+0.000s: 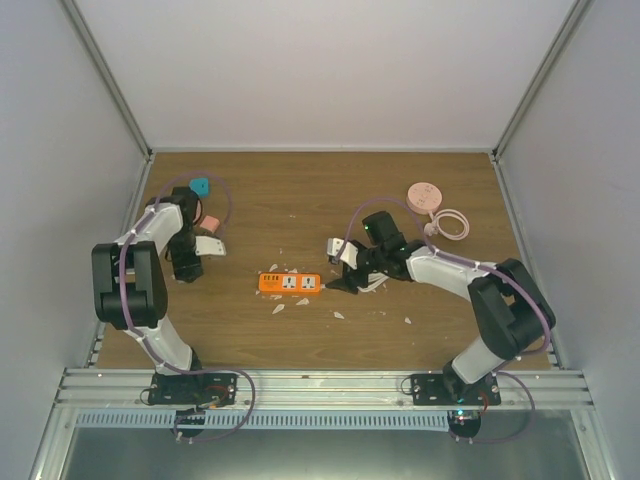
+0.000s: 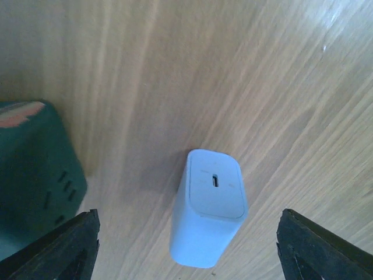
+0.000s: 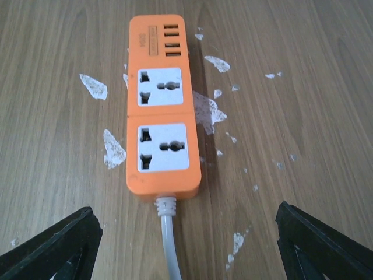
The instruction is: Pull the plug off the socket
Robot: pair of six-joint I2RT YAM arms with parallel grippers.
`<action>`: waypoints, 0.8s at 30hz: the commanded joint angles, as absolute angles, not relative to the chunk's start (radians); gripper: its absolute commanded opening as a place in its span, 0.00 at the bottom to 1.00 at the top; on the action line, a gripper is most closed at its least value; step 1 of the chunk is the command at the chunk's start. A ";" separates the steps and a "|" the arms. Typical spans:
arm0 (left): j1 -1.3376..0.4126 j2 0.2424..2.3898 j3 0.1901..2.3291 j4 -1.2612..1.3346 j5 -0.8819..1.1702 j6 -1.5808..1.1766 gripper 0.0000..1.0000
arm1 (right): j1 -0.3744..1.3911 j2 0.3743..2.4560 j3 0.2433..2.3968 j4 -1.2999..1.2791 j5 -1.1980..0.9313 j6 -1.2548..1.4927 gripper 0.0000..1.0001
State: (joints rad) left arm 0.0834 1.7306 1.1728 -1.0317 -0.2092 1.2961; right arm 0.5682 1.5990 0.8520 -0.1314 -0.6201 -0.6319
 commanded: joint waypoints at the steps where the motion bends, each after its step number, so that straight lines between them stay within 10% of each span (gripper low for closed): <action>1: 0.068 1.732 1.233 -1.095 -0.114 1.258 0.86 | 0.558 1.573 0.883 -0.235 -0.607 -0.674 0.83; 24: 0.031 1.605 1.288 -1.059 0.064 1.253 0.99 | 0.724 1.857 1.085 -0.189 -0.533 -0.636 0.81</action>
State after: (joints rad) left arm 0.0406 1.6455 1.2629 -1.0718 0.0055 1.2480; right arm 0.6983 1.8278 1.0664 -0.1940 -0.5499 -0.6334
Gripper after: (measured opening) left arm 0.990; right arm 0.815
